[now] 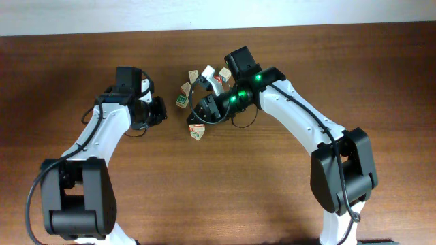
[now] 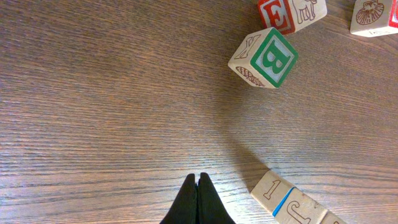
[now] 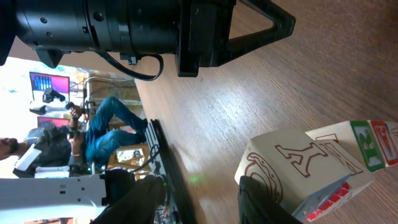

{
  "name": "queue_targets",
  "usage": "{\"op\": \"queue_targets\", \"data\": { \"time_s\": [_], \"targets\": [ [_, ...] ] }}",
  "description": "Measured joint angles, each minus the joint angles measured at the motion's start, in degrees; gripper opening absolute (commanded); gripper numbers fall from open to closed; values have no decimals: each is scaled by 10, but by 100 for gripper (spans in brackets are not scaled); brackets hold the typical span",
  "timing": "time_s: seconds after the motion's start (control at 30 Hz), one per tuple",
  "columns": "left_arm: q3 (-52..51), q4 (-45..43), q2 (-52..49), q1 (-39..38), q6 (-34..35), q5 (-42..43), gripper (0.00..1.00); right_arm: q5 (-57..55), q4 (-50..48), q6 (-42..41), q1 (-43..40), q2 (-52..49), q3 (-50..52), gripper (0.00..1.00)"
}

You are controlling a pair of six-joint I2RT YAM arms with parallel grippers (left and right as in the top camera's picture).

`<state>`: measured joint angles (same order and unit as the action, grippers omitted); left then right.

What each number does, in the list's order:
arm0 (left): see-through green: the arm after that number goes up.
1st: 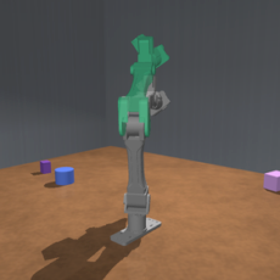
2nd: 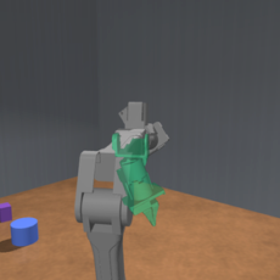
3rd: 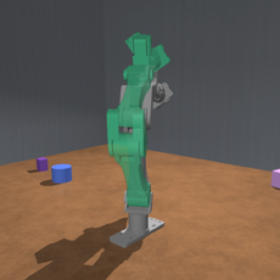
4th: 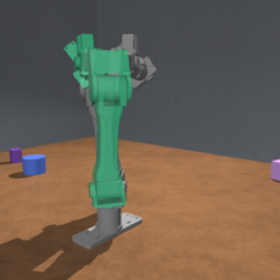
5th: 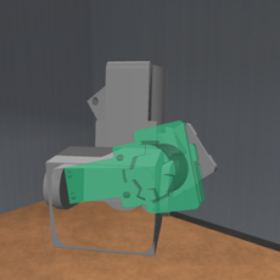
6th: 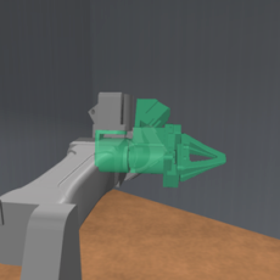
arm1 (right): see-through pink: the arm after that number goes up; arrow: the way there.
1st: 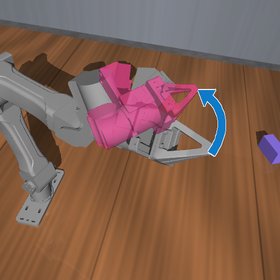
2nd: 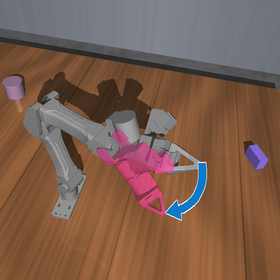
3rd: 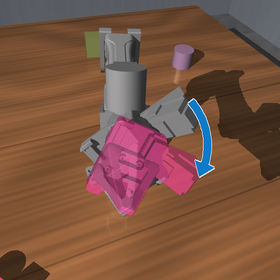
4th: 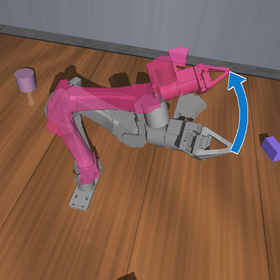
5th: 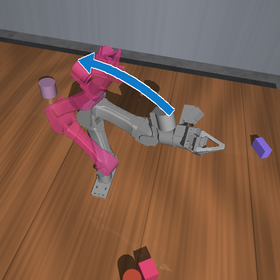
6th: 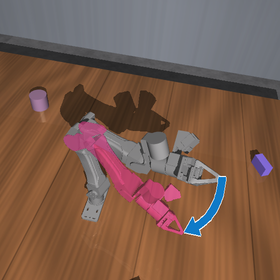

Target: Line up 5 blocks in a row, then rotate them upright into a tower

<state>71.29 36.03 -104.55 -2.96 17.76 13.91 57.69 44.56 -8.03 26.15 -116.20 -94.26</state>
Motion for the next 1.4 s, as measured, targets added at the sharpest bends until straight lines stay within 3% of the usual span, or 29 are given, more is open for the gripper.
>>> {"op": "queue_targets", "data": {
  "time_s": [0.37,0.53,0.83,1.4],
  "targets": [
    [0,4,0,0,0,0,0,-24,3,-6,1,-3,-19,53],
    [0,5,0,0,0,0,0,-35,4,-19,1,-4,-26,51],
    [0,9,0,0,0,0,0,-40,-7,-143,1,-5,-27,48],
    [0,10,0,0,-2,0,0,-35,-18,-156,1,-18,-48,50]
  ]
}}
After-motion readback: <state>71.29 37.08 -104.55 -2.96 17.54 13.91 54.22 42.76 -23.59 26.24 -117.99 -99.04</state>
